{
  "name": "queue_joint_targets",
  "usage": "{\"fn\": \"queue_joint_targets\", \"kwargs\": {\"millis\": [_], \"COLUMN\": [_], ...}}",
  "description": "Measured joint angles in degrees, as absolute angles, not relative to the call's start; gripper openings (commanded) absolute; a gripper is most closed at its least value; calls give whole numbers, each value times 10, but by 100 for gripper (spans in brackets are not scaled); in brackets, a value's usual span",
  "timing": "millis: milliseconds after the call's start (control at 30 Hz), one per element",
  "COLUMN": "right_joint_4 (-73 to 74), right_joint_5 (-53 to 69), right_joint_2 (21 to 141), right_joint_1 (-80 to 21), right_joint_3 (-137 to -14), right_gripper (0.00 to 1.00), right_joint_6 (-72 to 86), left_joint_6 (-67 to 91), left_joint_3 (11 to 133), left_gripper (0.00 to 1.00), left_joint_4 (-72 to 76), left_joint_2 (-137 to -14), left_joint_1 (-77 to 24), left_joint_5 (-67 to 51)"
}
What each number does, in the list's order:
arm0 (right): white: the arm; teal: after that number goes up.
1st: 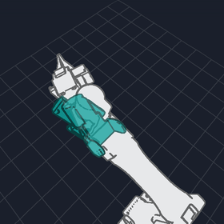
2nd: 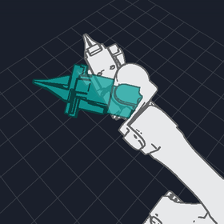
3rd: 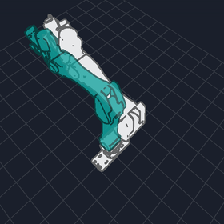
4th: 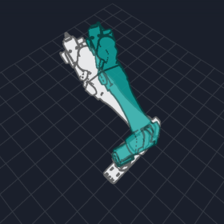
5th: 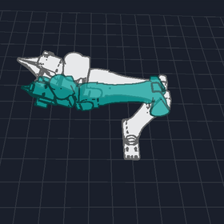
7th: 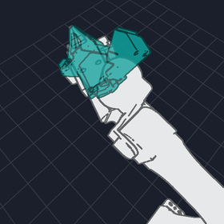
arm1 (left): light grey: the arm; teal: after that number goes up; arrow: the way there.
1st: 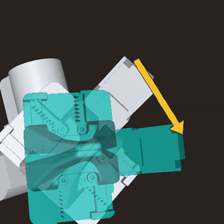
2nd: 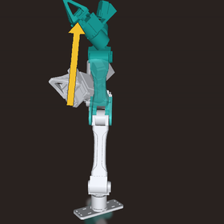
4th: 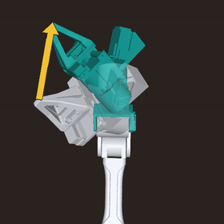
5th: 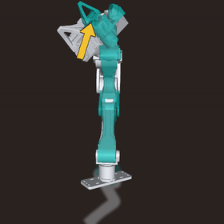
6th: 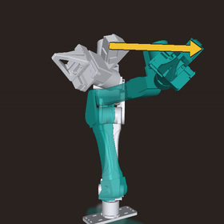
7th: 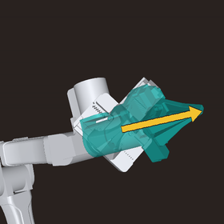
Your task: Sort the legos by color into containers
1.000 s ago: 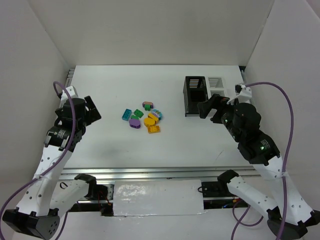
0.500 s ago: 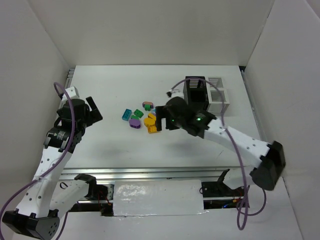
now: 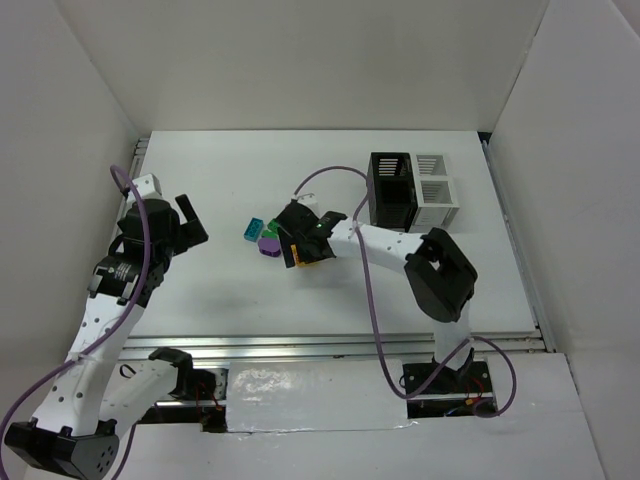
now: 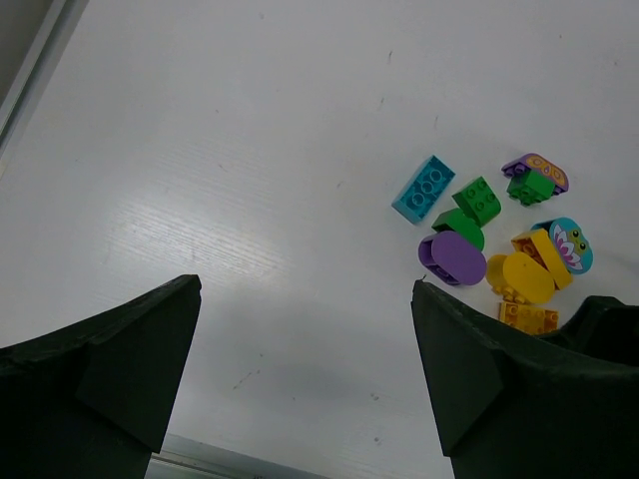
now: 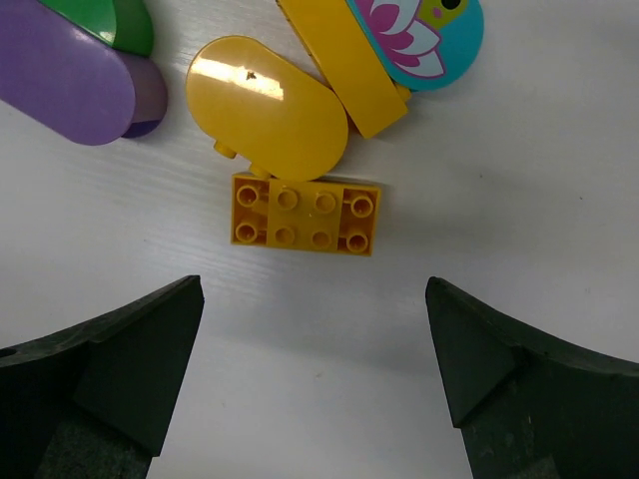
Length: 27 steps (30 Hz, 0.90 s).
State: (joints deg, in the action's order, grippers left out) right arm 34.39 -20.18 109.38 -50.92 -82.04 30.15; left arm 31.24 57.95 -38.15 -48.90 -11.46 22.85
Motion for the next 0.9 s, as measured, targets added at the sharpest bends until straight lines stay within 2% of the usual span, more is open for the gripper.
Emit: {"fn": "queue_joint_targets", "kwargs": {"millis": [700,900], "right_joint_4": [283,263], "right_joint_5": [-200,-201], "right_joint_2": [1164,1173], "right_joint_1": [-505,-498], "right_joint_3": [-826,-826], "right_gripper": [93,79], "right_joint_6": [275,273], "left_joint_6": [300,299], "left_joint_3": [580,580], "left_gripper": [99,100], "left_joint_4": [-375,-373], "left_joint_2": [-490,-493], "left_joint_1": [-115,-115], "left_joint_5": [206,201]}}
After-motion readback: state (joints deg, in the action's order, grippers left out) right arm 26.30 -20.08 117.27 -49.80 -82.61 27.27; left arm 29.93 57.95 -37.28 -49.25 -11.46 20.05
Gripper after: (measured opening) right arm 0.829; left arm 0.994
